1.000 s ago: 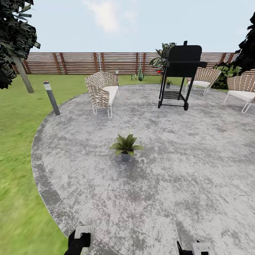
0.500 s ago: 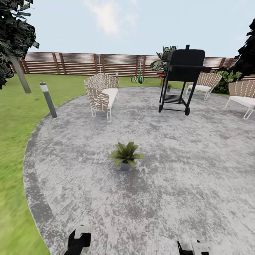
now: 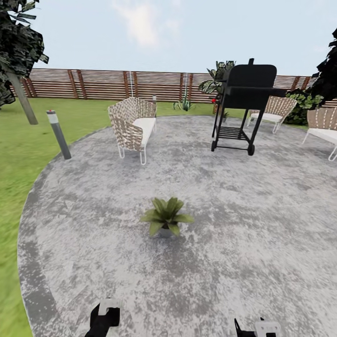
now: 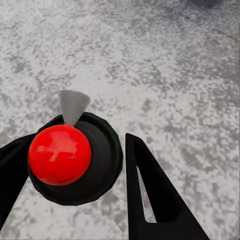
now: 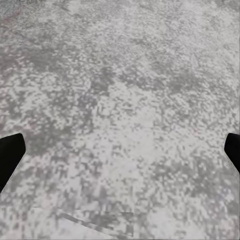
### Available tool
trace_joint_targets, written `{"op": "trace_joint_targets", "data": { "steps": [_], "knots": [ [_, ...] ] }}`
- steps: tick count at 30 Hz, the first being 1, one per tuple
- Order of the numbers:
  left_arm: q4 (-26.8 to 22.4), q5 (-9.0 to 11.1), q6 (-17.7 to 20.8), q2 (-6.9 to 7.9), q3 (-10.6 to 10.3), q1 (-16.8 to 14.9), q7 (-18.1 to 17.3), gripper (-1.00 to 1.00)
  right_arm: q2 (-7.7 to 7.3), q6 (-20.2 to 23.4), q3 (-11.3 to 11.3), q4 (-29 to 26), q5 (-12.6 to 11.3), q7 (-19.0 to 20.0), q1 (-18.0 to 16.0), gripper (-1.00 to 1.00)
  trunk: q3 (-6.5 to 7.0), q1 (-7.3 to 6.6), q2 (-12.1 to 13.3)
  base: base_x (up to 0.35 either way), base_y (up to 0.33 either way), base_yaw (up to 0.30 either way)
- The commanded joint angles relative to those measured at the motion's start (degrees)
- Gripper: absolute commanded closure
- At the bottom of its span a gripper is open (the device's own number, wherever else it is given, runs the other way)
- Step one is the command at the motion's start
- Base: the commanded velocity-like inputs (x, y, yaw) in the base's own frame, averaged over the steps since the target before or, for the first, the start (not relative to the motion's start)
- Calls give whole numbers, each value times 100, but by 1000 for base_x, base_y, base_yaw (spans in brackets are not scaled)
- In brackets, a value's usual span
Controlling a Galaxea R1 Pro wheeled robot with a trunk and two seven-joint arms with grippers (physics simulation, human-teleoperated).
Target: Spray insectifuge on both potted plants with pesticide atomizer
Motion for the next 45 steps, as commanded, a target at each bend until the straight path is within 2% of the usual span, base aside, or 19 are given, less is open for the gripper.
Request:
{"op": "trace_joint_targets", "data": {
  "steps": [1, 11, 28, 45],
  "knots": [
    [5, 0, -19, -1, 0, -3, 17, 100, 3, -18, -28, 4, 47, 1, -5, -100, -5, 2, -1, 338, 0, 0],
    [4, 0, -19, -1, 0, -3, 17, 100, 3, -18, -28, 4, 44, 2, -4, -100, -5, 2, -1, 338, 58, 0],
    [6, 0, -19, -1, 0, -3, 17, 100, 3, -18, -25, 4, 43, 2, -3, -100, -5, 2, -1, 265, 168, 0],
    [-13, 0, -11, 4, 0, -3, 17, 100, 38, -18, -25, -6, 42, 11, -6, -100, 24, 2, -1, 39, 4, -70]
  ]
}}
